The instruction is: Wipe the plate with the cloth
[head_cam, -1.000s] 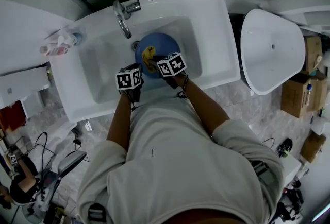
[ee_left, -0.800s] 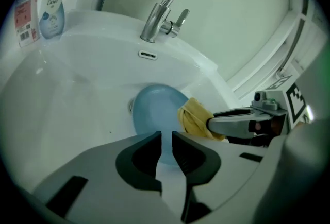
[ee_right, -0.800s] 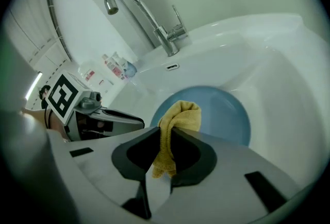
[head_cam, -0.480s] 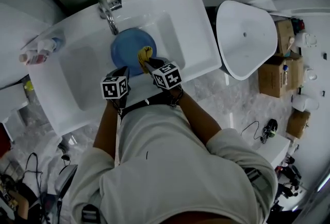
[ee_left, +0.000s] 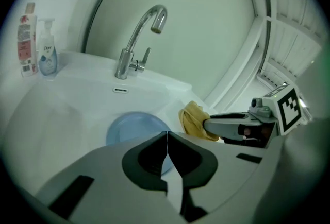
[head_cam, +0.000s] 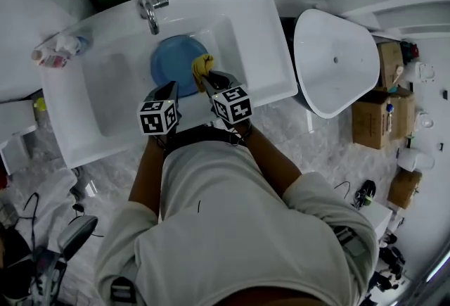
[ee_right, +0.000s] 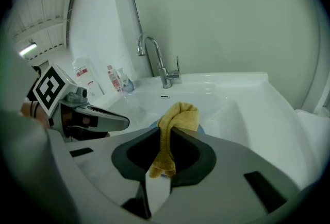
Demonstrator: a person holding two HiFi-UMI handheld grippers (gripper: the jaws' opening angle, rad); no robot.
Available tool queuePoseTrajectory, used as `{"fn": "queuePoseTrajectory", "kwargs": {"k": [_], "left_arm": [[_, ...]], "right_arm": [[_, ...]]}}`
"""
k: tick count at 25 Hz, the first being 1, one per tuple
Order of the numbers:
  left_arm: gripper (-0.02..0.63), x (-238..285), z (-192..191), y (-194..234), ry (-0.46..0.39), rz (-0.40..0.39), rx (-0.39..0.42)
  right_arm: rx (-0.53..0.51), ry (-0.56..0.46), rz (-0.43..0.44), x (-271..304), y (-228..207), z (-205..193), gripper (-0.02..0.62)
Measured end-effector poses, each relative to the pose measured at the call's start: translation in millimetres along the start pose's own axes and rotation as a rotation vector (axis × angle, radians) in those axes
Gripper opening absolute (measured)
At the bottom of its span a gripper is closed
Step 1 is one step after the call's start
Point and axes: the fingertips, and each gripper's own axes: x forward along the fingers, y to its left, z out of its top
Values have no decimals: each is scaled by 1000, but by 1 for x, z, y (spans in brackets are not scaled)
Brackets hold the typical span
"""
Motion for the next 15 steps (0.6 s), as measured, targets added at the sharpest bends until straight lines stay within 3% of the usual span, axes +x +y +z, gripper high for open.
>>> {"fn": "queuePoseTrajectory", "kwargs": {"k": [7, 15], "left_arm": [[21, -29, 9, -50, -149, 95, -30], [21, -77, 40, -128, -335, 168, 65]], "right_arm": [[-57, -115, 33, -55, -8, 14, 58], [-87, -293, 75, -138, -5, 44, 58]]}}
